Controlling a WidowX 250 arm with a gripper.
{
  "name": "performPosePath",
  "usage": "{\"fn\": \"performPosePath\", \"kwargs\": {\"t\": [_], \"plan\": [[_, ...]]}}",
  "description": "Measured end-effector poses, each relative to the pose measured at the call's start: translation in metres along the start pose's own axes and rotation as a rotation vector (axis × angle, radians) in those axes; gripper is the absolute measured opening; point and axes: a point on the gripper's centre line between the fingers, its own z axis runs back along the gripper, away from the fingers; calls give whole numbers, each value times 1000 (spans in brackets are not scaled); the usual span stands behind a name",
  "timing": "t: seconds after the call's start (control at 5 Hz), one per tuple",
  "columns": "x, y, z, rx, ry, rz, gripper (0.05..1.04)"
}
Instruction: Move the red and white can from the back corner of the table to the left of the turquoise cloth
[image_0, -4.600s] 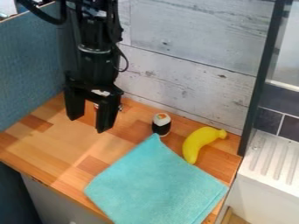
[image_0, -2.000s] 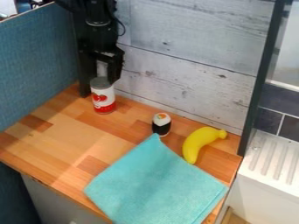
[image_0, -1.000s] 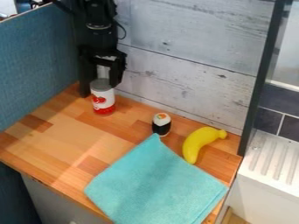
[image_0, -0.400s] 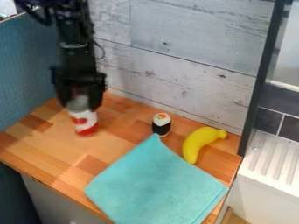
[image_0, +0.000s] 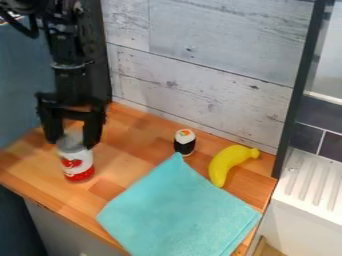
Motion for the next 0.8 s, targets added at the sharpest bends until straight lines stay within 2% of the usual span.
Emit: {"fn": "performPosePath", "kwargs": {"t": [0.4, 0.6, 0.8], "plan": [[-5, 0, -1, -1, 17, 1, 1000], [-7, 2, 22, 19, -54, -3, 1000], [-12, -8, 45, 66, -118, -52, 1000]]}}
